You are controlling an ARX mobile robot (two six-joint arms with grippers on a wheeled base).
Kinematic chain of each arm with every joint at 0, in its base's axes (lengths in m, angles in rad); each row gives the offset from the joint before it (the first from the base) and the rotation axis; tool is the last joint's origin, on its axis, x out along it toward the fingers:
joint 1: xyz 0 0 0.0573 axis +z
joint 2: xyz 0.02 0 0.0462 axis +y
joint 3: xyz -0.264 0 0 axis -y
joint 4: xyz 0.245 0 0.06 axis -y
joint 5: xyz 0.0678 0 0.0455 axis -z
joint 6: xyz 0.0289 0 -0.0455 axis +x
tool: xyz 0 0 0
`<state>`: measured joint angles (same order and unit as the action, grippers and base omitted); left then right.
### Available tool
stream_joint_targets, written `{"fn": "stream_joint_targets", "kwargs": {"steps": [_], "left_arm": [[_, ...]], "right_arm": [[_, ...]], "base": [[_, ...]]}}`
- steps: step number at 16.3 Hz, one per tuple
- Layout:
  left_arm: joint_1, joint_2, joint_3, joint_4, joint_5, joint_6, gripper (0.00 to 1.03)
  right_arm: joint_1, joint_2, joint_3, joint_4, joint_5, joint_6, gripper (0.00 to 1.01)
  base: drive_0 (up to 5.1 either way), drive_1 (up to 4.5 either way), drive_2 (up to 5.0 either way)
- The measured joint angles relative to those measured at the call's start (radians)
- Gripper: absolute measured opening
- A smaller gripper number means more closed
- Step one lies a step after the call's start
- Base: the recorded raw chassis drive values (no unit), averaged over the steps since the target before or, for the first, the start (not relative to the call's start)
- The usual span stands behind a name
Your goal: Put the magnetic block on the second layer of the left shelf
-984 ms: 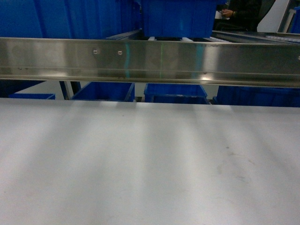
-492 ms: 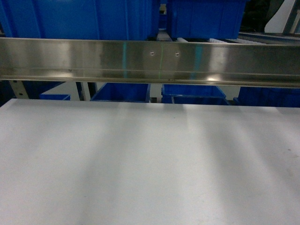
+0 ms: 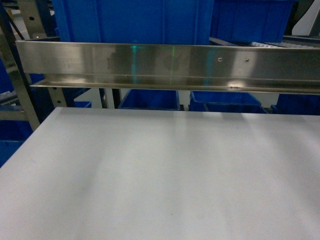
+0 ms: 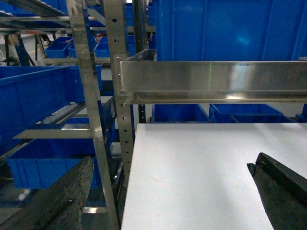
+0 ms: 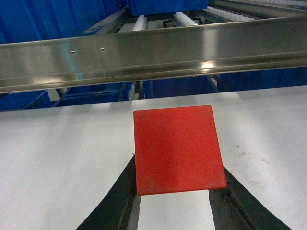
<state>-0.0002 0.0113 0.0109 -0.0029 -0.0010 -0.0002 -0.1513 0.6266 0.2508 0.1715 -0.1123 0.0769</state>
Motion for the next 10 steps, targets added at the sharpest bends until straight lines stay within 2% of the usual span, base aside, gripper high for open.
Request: {"fn": "stream_joint_targets", "kwargs": {"steps": [10], "left_arm": [[0.000, 0.000, 0.000, 0.000, 0.001, 0.000, 0.98]], "right_arm": [[0.000, 0.000, 0.000, 0.000, 0.000, 0.000, 0.33]], "base": [[-5.0, 2.44, 2.4]]}}
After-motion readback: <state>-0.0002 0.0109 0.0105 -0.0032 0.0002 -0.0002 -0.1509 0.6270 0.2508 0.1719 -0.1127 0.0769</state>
